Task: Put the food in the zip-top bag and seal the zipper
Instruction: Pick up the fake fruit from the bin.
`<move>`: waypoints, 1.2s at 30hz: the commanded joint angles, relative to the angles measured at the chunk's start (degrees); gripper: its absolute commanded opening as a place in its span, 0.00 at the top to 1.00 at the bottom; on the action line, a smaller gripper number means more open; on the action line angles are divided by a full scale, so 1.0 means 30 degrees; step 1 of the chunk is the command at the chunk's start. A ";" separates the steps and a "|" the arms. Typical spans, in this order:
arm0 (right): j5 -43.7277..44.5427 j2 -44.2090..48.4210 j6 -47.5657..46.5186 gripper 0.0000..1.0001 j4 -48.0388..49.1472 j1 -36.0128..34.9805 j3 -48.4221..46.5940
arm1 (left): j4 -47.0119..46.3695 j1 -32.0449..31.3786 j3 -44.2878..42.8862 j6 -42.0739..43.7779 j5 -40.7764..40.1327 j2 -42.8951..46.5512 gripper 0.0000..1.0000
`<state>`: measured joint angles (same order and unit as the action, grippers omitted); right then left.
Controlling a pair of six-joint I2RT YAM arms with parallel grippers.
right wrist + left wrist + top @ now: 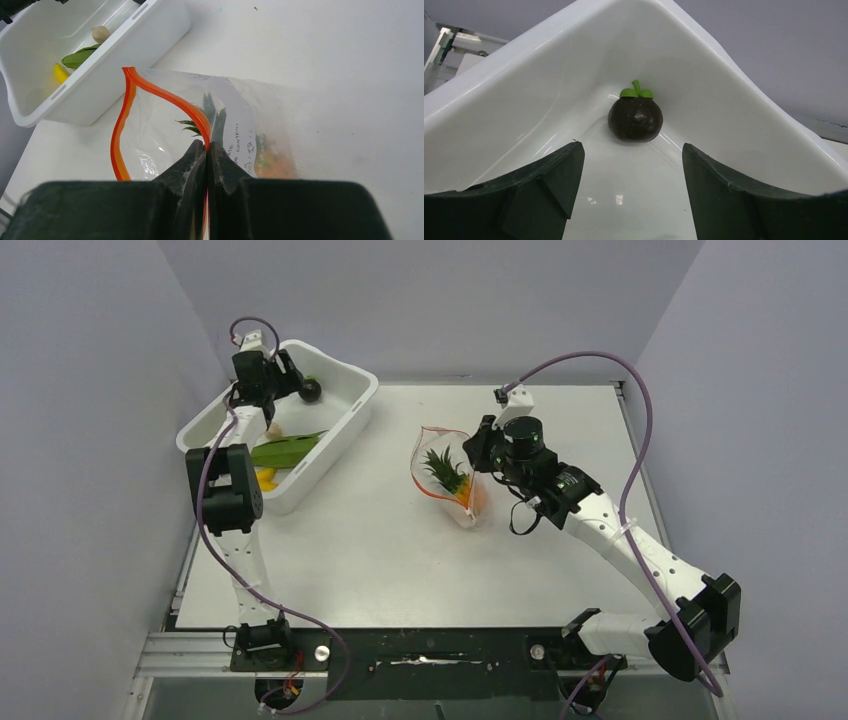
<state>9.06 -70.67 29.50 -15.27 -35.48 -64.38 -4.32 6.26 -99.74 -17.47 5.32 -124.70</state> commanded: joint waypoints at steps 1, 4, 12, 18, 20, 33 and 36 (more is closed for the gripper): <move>0.0561 -0.0064 -0.0266 1.00 0.0693 0.0221 -0.1146 | -0.2720 -0.0007 -0.1572 -0.0518 0.1139 -0.1256 0.29; 0.0446 -0.0266 -0.0223 1.00 0.0587 0.0271 -0.1348 | -0.3001 -0.0062 -0.2270 -0.0956 0.1119 -0.2265 0.32; 0.0600 -0.0275 -0.0135 1.00 0.0175 0.0307 -0.1609 | -0.1527 -0.0241 -0.5549 -0.1528 0.0982 -0.5190 0.34; 0.0918 0.0179 0.0001 1.00 -0.0010 0.0293 -0.1260 | -0.0974 -0.0342 -0.7125 -0.1654 0.1733 -0.6379 0.33; 0.0905 0.0250 0.0062 1.00 -0.0005 0.0278 -0.1141 | -0.0753 -0.0409 -0.7454 -0.1710 0.1765 -0.6673 0.33; 0.0852 0.0731 0.0280 1.00 0.0050 0.0282 -0.0727 | 0.0530 -0.0710 -0.8104 -0.1881 0.0698 -0.7781 0.32; 0.0820 0.0791 0.0498 1.00 -0.0005 0.0300 -0.0581 | 0.0505 -0.0710 -0.8079 -0.1960 0.0725 -0.7875 0.32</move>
<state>10.17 -71.33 29.91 -17.82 -34.85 -65.95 -3.07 4.43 -121.03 -22.92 8.16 -147.85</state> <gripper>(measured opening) 0.033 0.680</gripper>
